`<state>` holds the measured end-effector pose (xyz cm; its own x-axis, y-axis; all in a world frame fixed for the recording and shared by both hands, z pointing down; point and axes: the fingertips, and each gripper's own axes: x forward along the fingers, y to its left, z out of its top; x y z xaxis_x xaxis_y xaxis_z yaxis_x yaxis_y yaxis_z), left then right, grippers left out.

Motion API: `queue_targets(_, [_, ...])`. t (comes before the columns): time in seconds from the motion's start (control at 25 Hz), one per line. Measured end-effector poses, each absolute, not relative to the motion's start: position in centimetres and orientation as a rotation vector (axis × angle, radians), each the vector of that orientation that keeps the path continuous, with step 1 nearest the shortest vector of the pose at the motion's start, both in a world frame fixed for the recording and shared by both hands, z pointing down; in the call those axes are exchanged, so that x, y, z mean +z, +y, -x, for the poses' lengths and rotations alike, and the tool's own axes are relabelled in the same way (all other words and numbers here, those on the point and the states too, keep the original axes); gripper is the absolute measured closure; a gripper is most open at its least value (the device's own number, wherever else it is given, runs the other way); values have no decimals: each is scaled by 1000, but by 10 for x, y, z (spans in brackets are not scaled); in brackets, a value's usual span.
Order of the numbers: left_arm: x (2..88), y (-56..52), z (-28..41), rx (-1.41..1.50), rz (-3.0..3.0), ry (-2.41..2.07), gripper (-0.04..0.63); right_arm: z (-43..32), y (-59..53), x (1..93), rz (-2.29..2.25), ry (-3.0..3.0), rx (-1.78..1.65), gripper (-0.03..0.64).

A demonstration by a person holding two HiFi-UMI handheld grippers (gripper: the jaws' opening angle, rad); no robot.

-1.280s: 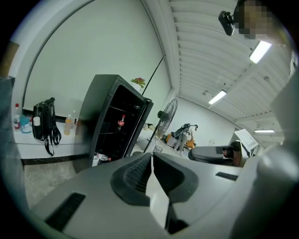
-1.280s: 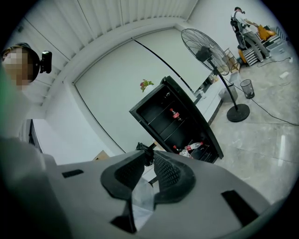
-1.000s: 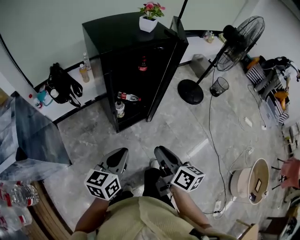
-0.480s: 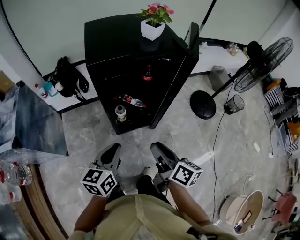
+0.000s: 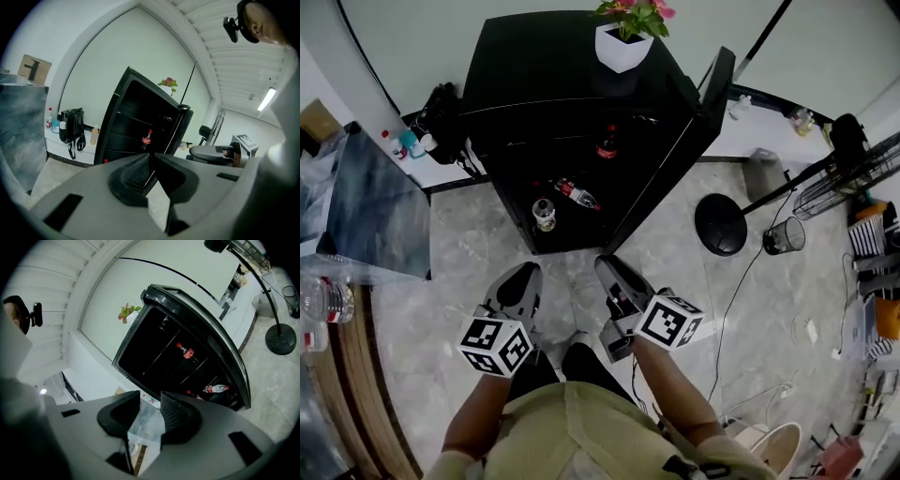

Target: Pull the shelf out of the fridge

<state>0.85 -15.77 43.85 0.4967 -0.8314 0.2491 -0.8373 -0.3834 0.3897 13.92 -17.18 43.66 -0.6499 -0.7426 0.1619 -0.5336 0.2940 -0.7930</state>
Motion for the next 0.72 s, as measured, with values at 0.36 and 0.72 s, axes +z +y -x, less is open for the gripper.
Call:
queue_targets(0.36, [438, -184, 4, -18, -2262, -1505, 575, -123, -243, 427, 1149, 2308, -1235, 479])
queue_targets(0.72, [446, -217, 6, -58, -2283, -1527, 575, -112, -304, 429, 1170, 2125, -1304, 477])
